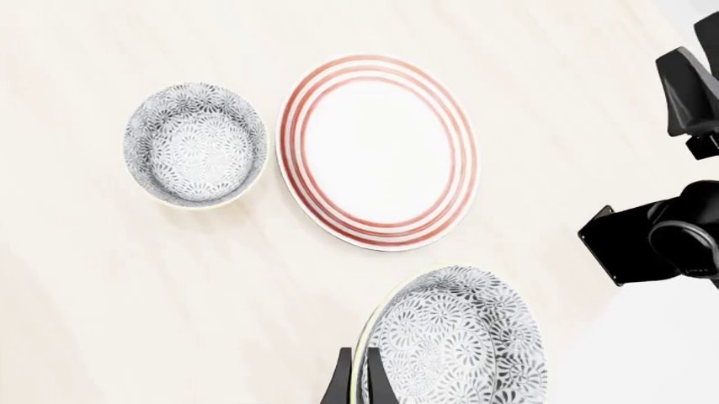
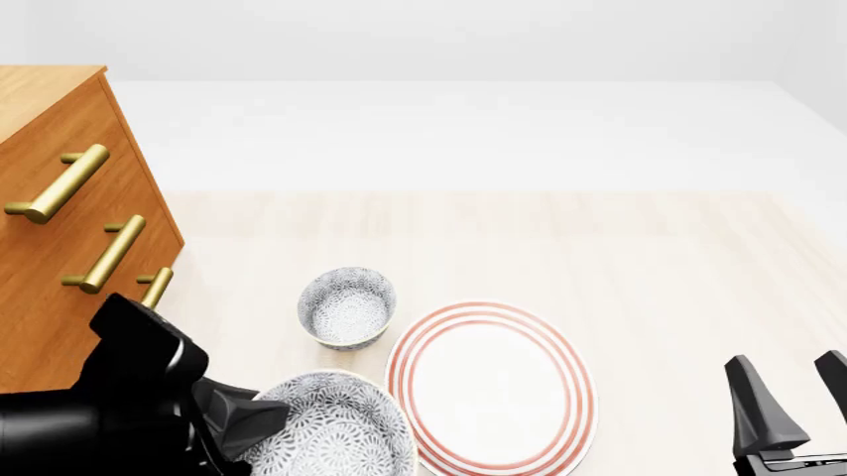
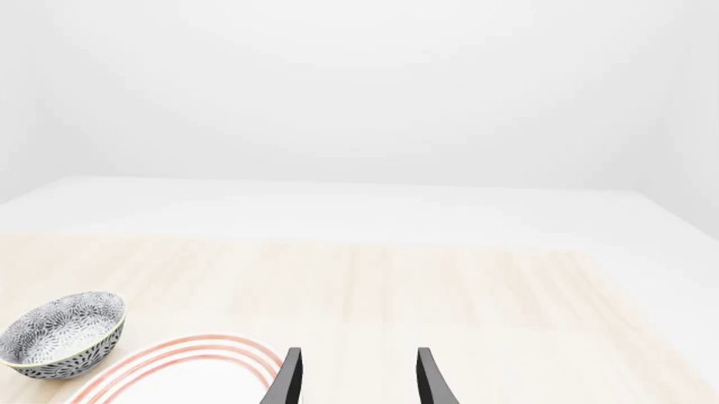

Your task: Stack the bowl in the middle on the bowl at the back.

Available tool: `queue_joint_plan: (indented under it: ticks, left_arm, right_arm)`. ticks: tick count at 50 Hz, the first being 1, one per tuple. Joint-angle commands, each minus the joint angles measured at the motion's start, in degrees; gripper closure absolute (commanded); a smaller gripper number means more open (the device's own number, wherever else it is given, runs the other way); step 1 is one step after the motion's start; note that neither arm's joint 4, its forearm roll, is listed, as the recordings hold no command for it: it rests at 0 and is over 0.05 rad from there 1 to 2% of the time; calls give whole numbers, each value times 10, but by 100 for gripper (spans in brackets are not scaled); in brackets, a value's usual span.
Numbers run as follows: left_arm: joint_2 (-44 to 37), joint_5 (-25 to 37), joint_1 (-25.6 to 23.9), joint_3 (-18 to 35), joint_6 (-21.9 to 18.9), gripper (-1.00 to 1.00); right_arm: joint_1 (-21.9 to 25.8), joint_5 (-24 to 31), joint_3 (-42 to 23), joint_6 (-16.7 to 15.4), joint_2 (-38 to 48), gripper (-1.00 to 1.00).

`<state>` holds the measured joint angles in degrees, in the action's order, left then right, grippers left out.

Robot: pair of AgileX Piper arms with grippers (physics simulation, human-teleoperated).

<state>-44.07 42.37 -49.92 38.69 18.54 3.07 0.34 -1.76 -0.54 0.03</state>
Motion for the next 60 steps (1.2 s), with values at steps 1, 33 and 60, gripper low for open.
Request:
queue_joint_plan:
  ticks: [1, 33, 60]
  left_arm:
    - [-1, -11, -47, -13, 15, 100]
    - [10, -38, -89, -73, 55, 100]
    - [55, -32, -73, -154, 64, 100]
  right_arm:
    - [0, 1, -1, 0, 0, -100]
    - [0, 3, -3, -1, 0, -100]
    - [3, 2, -3, -4, 0, -100]
